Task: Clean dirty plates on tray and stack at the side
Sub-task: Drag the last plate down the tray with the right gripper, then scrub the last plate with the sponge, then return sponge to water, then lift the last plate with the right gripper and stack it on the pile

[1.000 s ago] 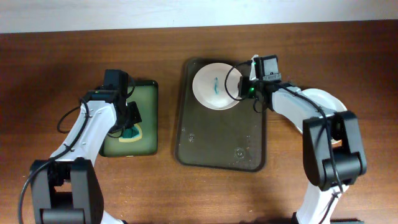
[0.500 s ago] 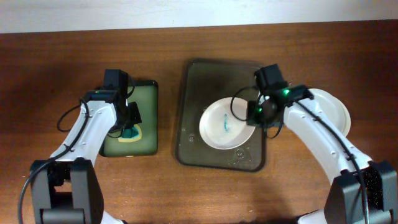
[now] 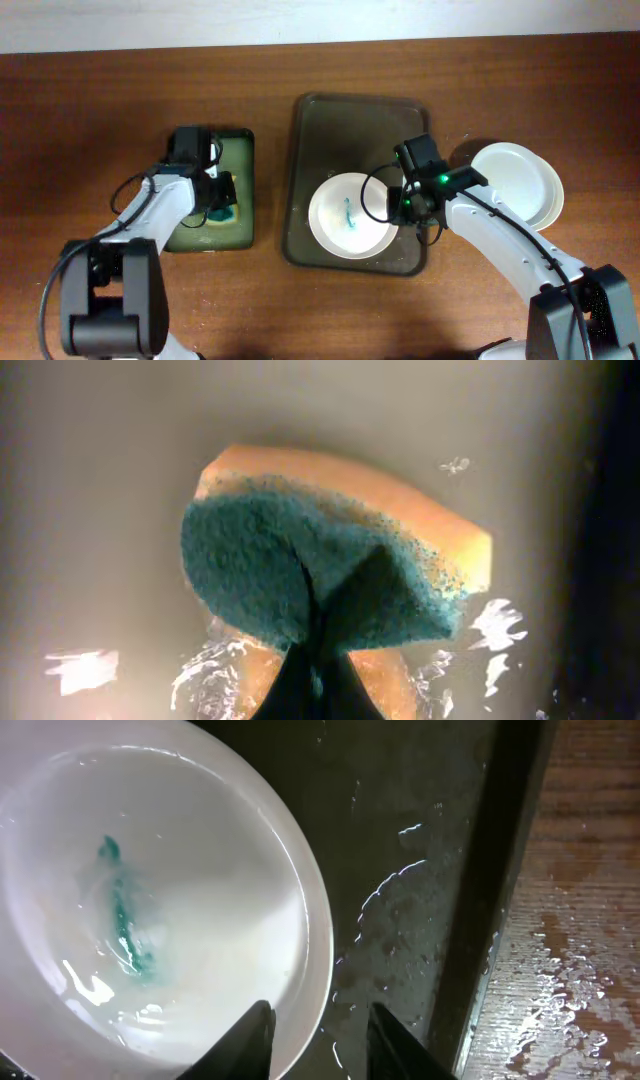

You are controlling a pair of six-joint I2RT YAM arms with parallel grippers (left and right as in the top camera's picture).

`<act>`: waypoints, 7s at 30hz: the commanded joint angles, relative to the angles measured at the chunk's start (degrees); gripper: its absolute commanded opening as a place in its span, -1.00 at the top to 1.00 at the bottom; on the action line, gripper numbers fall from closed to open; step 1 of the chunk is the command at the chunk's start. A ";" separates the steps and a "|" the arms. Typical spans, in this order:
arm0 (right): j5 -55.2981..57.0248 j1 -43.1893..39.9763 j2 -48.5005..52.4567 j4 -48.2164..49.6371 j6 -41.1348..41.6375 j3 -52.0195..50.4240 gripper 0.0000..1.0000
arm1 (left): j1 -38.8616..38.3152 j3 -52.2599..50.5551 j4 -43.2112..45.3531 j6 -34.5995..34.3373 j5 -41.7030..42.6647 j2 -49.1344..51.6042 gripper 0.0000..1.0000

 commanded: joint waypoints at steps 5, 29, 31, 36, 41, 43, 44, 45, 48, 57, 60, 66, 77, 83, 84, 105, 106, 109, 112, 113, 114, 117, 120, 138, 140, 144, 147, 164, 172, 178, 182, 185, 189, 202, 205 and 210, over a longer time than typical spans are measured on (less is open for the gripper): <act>0.31 0.11 -1.18 -0.72 -0.57 -0.15 0.36 | 0.20 -1.33 0.02 1.09 0.46 8.31 1.00; -9.03 -5.64 14.67 8.70 -3.23 -0.28 0.92 | -17.92 12.17 -10.62 -1.73 11.37 -14.40 1.00; -9.03 -5.64 14.64 8.72 -2.86 -0.26 0.92 | -21.59 12.17 -7.23 -3.63 17.88 -10.21 1.00; -9.05 -5.64 14.64 8.57 -2.86 -0.26 0.92 | -28.68 12.20 4.37 -11.06 28.24 4.61 1.00; -9.05 -5.57 14.64 8.31 -2.86 -0.26 0.92 | -32.94 12.20 8.68 -17.25 24.30 15.10 1.00; -9.33 -5.57 14.64 8.28 -2.86 -0.26 0.92 | -32.92 12.26 5.62 -17.29 11.56 15.17 1.00; -9.46 -5.57 14.64 8.28 -2.86 -0.26 0.92 | -32.81 13.09 4.09 -17.46 8.35 15.17 1.00; -9.46 -5.57 14.64 8.28 -2.86 -0.26 0.92 | -32.65 15.13 1.53 -17.44 4.79 15.17 1.00; -9.46 -5.57 14.64 8.26 -2.86 -0.26 0.92 | -32.65 21.51 -8.46 -15.32 -11.72 15.17 1.00; -9.46 -5.57 14.64 8.28 -2.84 -0.26 0.92 | -35.15 23.91 0.85 -9.86 31.61 19.26 1.00; -9.46 -5.57 14.64 8.22 -2.86 -0.26 0.92 | -36.57 23.91 0.04 -9.84 33.62 21.07 1.00; -9.44 -5.57 14.64 8.11 -2.86 -0.26 0.92 | -29.81 24.44 -11.80 -9.35 11.06 18.36 1.00; -9.46 -5.57 14.64 8.09 -2.89 -0.26 0.92 | -31.45 25.66 -14.75 -6.82 -3.08 14.01 1.00; -9.46 -5.57 14.64 8.09 -2.89 -0.26 0.92 | -24.48 32.39 -22.05 -4.57 -2.60 0.11 1.00; -9.46 -5.57 14.64 8.09 -2.89 -0.26 0.92 | -21.92 32.39 -23.89 -3.08 -3.21 -1.97 1.00; 1.77 -2.12 6.56 7.13 -3.98 1.60 0.92 | -2.32 6.51 -9.31 -1.68 -0.61 -13.60 -0.25; 9.40 1.42 1.60 6.60 -3.96 1.79 0.92 | -2.34 6.51 -10.03 -1.68 -0.61 -14.97 -0.64; 23.74 7.93 -5.77 5.95 -3.96 1.79 0.92 | -2.32 6.51 -11.28 -1.68 -0.63 -15.17 -0.99; 31.52 11.39 -10.58 5.81 -3.98 2.43 0.91 | -2.43 6.51 -11.30 -1.68 -0.63 -15.17 -0.99; 33.97 12.41 -11.69 5.60 -3.98 2.86 0.92 | -2.43 6.51 -11.30 -1.68 -0.63 -15.17 -0.99; 38.01 14.29 -12.94 5.03 -4.50 3.58 0.92 | -2.43 6.51 -11.30 -1.68 -0.63 -15.17 -0.99; 51.87 21.59 -14.34 4.79 -8.83 4.52 0.92 | -2.40 6.51 -11.30 -1.68 -0.63 -15.17 -0.99; 67.41 29.94 -14.29 4.81 -13.18 4.52 0.92 | -2.38 6.51 -11.30 -1.68 -0.63 -15.17 -0.99; 78.34 38.10 -14.29 4.83 -25.03 4.52 0.92 | -2.38 6.51 -11.30 -1.68 -0.63 -15.17 -0.99; 78.34 38.10 -14.29 4.83 -25.03 4.52 0.92 | -2.38 6.51 -11.28 -1.68 -0.63 -15.17 -0.99; 78.31 38.10 -14.29 4.83 -25.03 4.52 0.92 | -2.38 6.51 -11.30 -1.68 -0.63 -15.17 -0.99; 78.34 38.10 -14.29 4.83 -25.03 4.52 0.92 | -2.38 6.51 -11.30 -1.68 -0.63 -15.17 -0.99; 78.34 38.10 -14.29 4.85 -25.00 4.52 0.92 | -2.38 6.51 -11.30 -1.68 -0.63 -15.17 -0.99; 78.31 37.99 -14.29 6.84 -24.70 4.52 0.92 | -2.38 6.51 -11.30 -1.68 -0.63 -15.17 -0.99; 60.74 22.75 -14.29 7.50 -7.50 4.52 0.92 | -2.38 6.51 -11.30 -1.68 -0.63 -15.17 -0.99; 21.00 -7.23 -14.23 5.33 13.88 4.57 0.92 | -2.38 6.51 -11.30 -1.68 -0.63 -15.17 -0.99; 6.73 -26.71 -12.26 5.01 15.13 4.57 0.92 | -2.38 6.51 -11.30 -1.68 -0.63 -15.17 -0.99; 0.50 -41.20 -2.93 3.69 15.15 4.50 0.92 | -2.38 6.51 -11.30 -1.68 -0.63 -15.17 -0.99; 0.20 -43.21 -1.99 -1.84 13.29 4.48 0.14 | -2.38 6.51 -11.30 -1.68 -0.63 -15.17 -0.99; 0.79 -34.69 -8.22 0.13 12.52 4.48 0.62 | -2.38 6.51 -11.30 -1.68 -0.63 -15.17 -0.99; 0.57 -26.80 -1.09 10.60 3.89 4.46 0.92 | -2.38 6.51 -11.30 -1.68 -0.63 -15.17 -0.99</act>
